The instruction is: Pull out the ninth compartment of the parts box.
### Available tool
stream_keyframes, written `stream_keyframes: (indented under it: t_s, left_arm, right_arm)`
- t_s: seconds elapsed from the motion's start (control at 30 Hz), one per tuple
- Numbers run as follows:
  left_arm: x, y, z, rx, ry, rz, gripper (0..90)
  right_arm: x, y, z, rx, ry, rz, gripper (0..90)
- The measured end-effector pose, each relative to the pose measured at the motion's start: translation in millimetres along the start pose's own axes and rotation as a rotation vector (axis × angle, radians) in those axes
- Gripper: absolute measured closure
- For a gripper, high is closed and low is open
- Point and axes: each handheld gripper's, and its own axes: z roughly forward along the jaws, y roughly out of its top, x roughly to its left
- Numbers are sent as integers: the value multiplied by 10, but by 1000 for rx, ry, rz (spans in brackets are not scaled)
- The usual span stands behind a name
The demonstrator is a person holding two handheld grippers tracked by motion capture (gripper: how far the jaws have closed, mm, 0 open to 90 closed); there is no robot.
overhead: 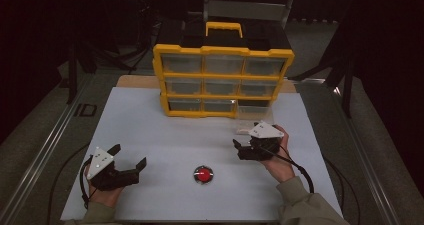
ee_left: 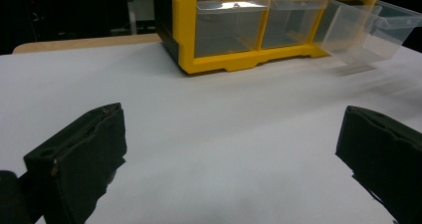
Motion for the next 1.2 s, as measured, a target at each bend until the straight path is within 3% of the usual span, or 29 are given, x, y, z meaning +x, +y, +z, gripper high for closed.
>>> stream_keyframes:
  t_s: [0.17,0.33,0.63,0.97,1.2]
  left_arm:
    - [2,1,-13,-7,-1,-4,1]
    - [-4,0,-10,-5,-2,-2,1]
    - [-3,-2,-9,-2,1,-3,1]
    - [0,-3,-10,1,-2,-3,1]
    - [2,-6,-8,4,-3,-6,1]
  right_arm:
    - [-28,14,-7,-9,87,91,92]
    - [-33,20,0,18,145,118,92]
    - [55,123,47,95,212,56,93]
    - [65,268,42,140,293,41,95]
    - [177,330,125,202,333,-21,94]
